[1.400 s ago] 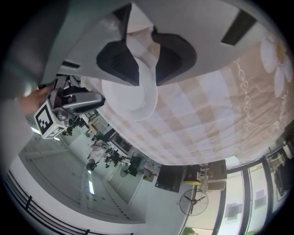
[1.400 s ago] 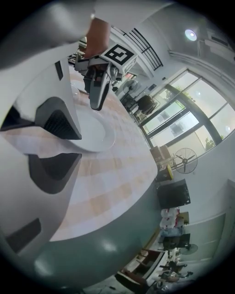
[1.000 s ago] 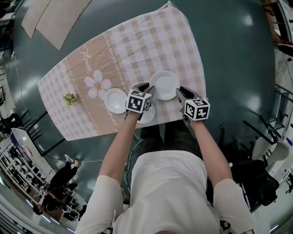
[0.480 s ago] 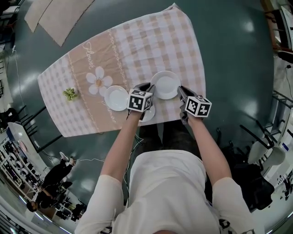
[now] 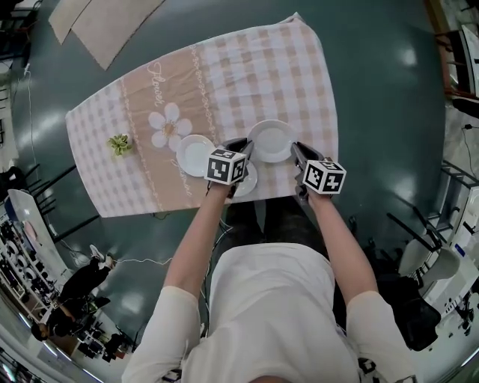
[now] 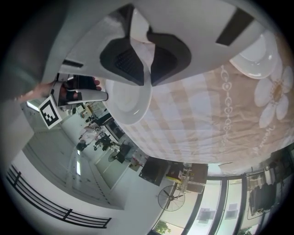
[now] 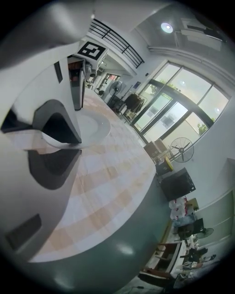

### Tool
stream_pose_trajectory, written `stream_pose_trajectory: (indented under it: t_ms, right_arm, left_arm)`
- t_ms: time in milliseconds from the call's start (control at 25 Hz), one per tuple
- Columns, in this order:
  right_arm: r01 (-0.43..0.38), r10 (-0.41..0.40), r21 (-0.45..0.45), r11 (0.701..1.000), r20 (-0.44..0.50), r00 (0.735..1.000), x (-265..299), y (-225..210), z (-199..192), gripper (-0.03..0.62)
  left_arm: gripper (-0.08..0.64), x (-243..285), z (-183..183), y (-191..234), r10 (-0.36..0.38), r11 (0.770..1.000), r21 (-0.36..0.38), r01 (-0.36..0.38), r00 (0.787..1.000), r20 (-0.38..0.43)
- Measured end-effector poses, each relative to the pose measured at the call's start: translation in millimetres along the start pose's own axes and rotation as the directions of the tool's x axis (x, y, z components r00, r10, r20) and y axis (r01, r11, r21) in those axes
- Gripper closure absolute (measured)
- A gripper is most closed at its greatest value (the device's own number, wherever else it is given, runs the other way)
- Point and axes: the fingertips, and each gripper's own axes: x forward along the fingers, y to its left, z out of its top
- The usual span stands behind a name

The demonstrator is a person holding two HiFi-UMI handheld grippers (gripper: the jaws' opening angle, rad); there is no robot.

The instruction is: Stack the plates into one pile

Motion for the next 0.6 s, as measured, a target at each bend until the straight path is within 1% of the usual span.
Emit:
stream_pose_trajectory:
  t_ms: [280, 600]
  right_arm:
    - [-0.014, 0.012, -0.063, 0.998, -0.021, 1.0, -4, 24, 4, 0.532]
    - [-0.037, 0.028, -0.131, 0.991, -0.071, 0.997, -5, 56, -9, 0.532]
  left_arm:
    - [0.508, -26, -6, 1, 0.001, 0.999, -0.043, 0.0, 0.999, 0.039]
    - [0.512, -59, -19, 8, 0.018, 0.996, -0.092, -0.011, 0.997, 0.08]
